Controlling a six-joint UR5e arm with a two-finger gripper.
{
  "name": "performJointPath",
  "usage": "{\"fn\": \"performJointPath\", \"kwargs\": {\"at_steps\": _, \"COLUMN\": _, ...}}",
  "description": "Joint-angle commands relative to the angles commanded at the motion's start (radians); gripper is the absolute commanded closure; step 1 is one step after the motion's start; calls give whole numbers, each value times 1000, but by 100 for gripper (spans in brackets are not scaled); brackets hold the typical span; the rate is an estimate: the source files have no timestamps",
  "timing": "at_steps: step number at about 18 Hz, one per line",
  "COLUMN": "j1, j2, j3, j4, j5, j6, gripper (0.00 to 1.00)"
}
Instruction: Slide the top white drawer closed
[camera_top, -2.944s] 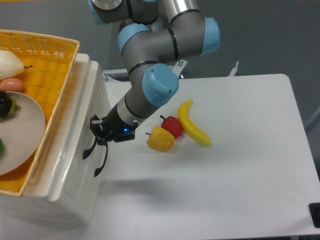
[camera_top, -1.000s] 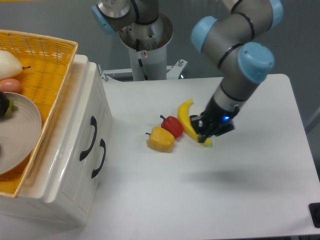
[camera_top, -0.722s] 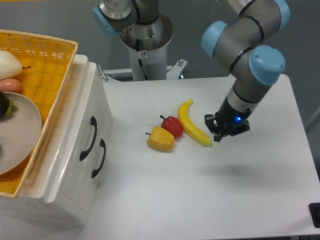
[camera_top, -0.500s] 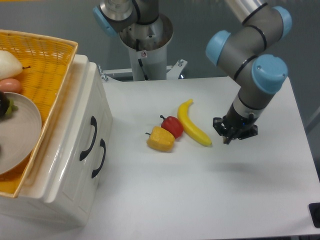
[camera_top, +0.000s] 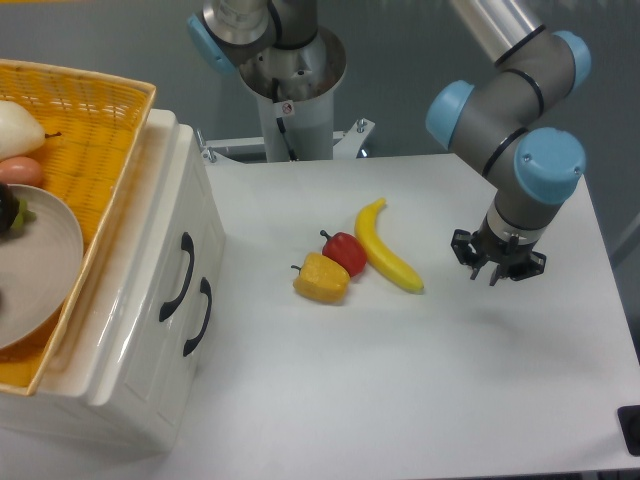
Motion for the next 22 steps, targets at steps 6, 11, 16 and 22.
{"fn": "performJointPath", "kwargs": {"at_steps": 6, "j1": 18, "j2": -8, "j3": -2, "j4": 25, "j5": 0, "j6": 20, "gripper": 0}}
{"fn": "performJointPath", "kwargs": {"at_steps": 11, "j1": 35, "j2": -23, "j3": 3, "j4": 55, "j5": -3, "j6": 28, "gripper": 0}}
{"fn": "performJointPath", "kwargs": {"at_steps": 16, "j1": 48, "j2": -54, "j3": 34, "j4": 107, "j5": -11, "j6": 31, "gripper": 0}}
{"fn": "performJointPath", "kwargs": {"at_steps": 22, "j1": 52, "j2": -75, "j3": 98, "j4": 104, "j5": -41, "j6": 188, "gripper": 0}}
